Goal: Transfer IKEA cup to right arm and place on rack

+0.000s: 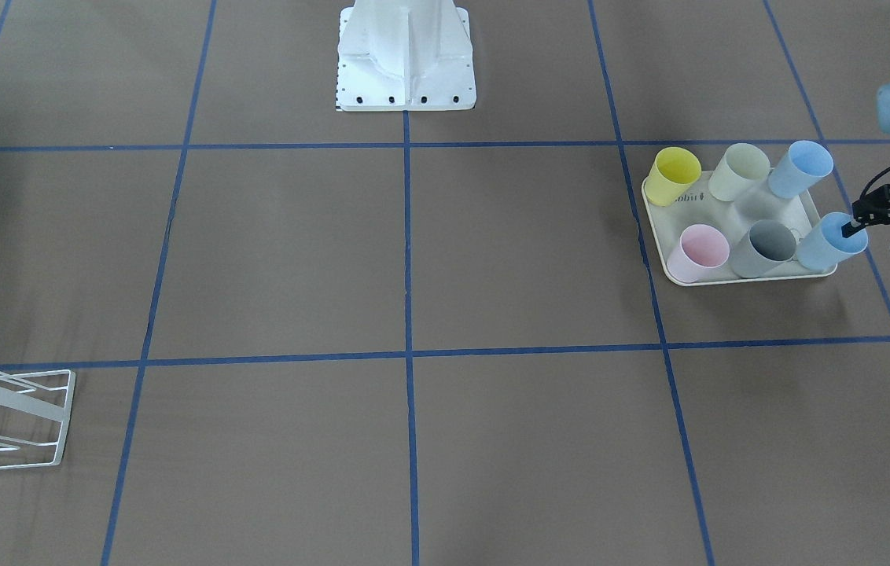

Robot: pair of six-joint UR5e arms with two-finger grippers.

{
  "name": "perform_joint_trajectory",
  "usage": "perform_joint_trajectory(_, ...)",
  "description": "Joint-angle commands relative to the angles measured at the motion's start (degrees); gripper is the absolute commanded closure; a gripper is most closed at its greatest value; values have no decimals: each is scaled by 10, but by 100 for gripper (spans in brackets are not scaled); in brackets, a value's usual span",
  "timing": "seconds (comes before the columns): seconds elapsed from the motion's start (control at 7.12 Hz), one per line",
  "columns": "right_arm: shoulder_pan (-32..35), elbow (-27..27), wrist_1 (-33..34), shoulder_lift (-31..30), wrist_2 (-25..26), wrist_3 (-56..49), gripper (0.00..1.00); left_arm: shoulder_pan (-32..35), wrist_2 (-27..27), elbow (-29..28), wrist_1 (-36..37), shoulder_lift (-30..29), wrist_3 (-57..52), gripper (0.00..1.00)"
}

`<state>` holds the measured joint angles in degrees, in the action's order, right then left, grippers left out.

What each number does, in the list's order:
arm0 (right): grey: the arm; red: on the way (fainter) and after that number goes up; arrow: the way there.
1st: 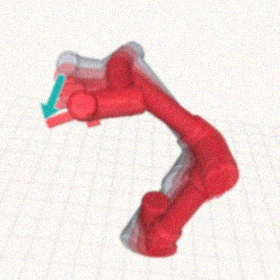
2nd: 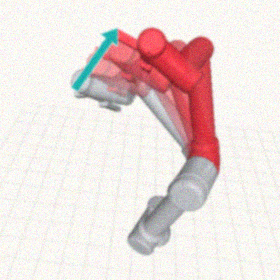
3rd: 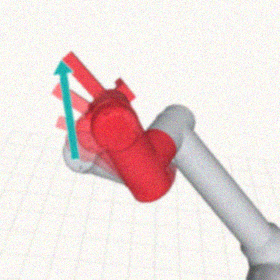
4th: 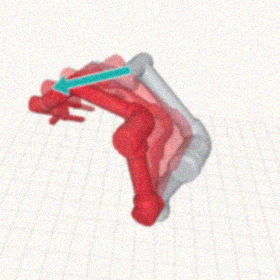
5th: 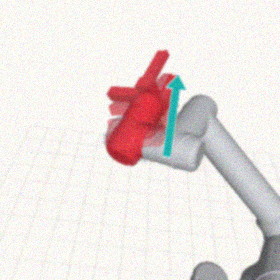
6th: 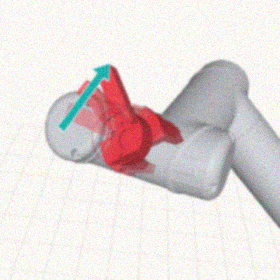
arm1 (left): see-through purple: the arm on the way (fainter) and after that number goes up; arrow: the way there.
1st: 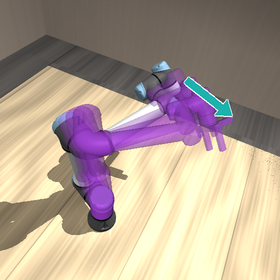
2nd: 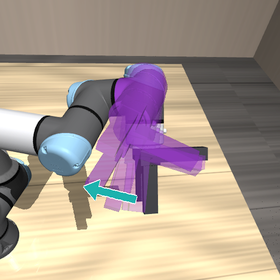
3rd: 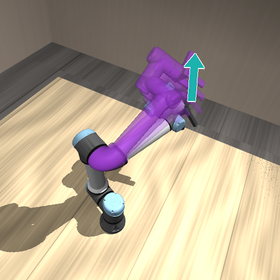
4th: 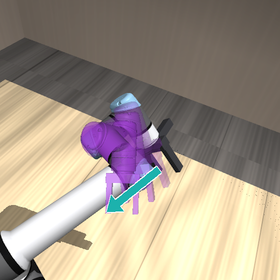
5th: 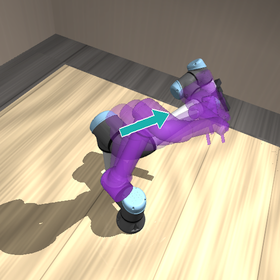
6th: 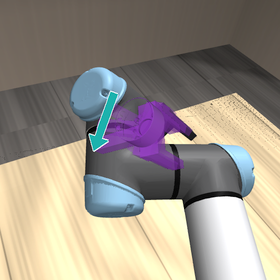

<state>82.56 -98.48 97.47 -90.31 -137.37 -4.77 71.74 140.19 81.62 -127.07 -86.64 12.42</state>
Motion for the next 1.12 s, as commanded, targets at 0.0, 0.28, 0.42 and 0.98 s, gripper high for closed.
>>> perform_joint_trajectory(0.0, -4, 2, 0, 0, 0, -1, 0, -5, -2, -11, 0, 1, 1, 51)
perform_joint_trajectory(0.28, -4, 2, -1, 0, 0, 0, 0, -12, 0, -9, -1, -1, 48, 100)
perform_joint_trajectory(0.42, -5, 2, 0, 2, 0, 0, 0, -13, 3, 1, 2, -2, 52, 100)
perform_joint_trajectory(0.98, -4, 3, 0, 12, -41, 0, 0, 104, 21, 95, 16, 19, 44, 100)
